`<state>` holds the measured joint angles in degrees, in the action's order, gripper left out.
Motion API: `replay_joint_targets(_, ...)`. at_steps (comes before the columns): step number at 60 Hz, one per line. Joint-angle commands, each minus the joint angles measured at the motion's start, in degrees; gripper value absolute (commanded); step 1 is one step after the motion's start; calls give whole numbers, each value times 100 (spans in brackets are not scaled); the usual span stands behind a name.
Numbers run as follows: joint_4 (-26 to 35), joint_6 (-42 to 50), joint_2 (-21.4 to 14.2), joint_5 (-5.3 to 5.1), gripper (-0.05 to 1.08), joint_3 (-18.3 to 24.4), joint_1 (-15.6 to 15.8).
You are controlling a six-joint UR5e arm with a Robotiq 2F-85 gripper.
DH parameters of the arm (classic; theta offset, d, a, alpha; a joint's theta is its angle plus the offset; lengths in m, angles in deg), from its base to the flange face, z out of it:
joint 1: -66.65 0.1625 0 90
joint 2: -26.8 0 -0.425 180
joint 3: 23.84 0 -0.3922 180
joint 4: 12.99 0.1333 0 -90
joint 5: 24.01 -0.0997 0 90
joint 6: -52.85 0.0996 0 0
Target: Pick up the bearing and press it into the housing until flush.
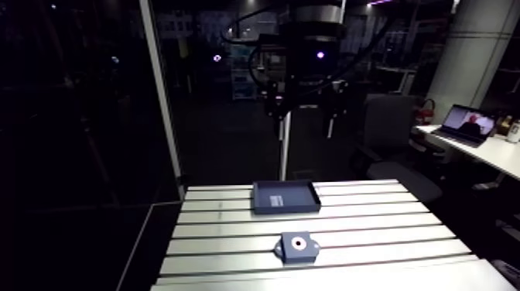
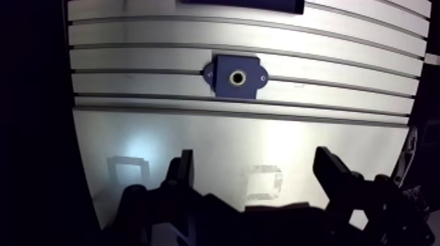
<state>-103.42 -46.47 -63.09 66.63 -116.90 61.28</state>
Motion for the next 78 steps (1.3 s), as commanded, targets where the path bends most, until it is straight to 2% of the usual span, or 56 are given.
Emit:
replay_joint_targets(1, 247, 57, 28, -16, 1, 451, 27)
replay_joint_targets(16, 544, 57, 28, -25, 1, 712, 37)
replay_joint_targets(30, 530, 57, 38, 2, 1, 715, 28)
replay_joint_targets(44, 530, 57, 37, -41, 1, 715, 28)
replay_joint_targets(78, 521, 55, 28, -42, 1, 594, 46)
